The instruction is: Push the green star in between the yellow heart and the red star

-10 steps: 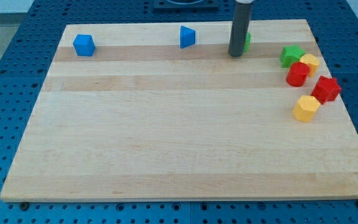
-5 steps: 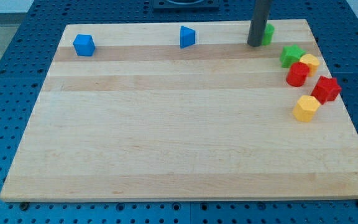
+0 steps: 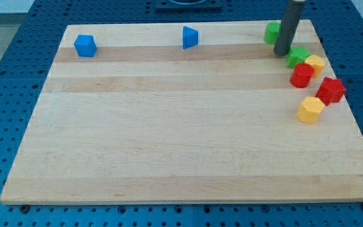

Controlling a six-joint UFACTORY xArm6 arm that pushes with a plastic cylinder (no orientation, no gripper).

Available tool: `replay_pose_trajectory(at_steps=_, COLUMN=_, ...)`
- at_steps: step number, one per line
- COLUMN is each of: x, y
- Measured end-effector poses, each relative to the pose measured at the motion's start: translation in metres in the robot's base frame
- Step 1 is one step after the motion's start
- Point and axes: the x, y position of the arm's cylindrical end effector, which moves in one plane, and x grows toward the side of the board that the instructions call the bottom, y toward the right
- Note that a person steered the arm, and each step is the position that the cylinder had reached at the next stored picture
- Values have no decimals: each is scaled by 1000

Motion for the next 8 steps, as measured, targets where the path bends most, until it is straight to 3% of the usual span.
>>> replay_pose_trajectory(at_steps=6, x=1, y=90)
replay_pose_trajectory(at_steps=8, x=121, y=75)
